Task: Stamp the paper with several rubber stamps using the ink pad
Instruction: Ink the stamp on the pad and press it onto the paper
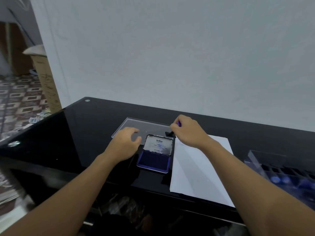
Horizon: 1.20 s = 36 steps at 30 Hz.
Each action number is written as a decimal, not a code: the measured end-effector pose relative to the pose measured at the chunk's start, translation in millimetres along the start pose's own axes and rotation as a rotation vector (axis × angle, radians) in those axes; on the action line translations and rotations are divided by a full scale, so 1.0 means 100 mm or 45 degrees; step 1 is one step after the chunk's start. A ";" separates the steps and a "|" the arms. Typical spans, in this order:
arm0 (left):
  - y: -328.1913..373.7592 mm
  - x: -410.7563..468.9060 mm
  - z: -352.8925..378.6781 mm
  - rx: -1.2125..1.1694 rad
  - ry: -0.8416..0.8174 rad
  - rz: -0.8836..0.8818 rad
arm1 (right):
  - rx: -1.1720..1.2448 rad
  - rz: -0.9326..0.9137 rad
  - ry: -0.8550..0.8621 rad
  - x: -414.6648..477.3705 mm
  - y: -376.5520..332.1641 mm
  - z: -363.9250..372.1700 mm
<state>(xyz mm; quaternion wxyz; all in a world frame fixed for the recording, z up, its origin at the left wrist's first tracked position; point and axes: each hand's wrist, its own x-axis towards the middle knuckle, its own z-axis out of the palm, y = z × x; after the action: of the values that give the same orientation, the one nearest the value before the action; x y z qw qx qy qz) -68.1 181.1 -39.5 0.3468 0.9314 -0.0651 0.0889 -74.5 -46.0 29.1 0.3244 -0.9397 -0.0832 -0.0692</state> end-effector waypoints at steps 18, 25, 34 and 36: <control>-0.43 -0.20 0.28 0.370 -0.049 -0.003 | -0.330 -0.193 -0.440 0.03 -0.29 0.68; -0.44 -0.21 0.28 0.390 -0.043 0.007 | -0.408 -0.253 -0.436 0.02 -0.30 0.77; -0.44 -0.21 0.29 0.411 -0.038 0.007 | -0.463 -0.347 -0.327 -0.04 -0.30 0.89; -0.44 -0.21 0.29 0.411 -0.036 0.001 | -0.459 -0.352 -0.310 -0.03 -0.29 0.91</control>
<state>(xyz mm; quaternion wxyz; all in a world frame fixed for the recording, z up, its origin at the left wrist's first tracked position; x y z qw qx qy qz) -77.5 195.7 -93.5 0.1916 0.9762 -0.0553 0.0855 -76.6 33.2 -25.4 0.1268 -0.9634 -0.2357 -0.0130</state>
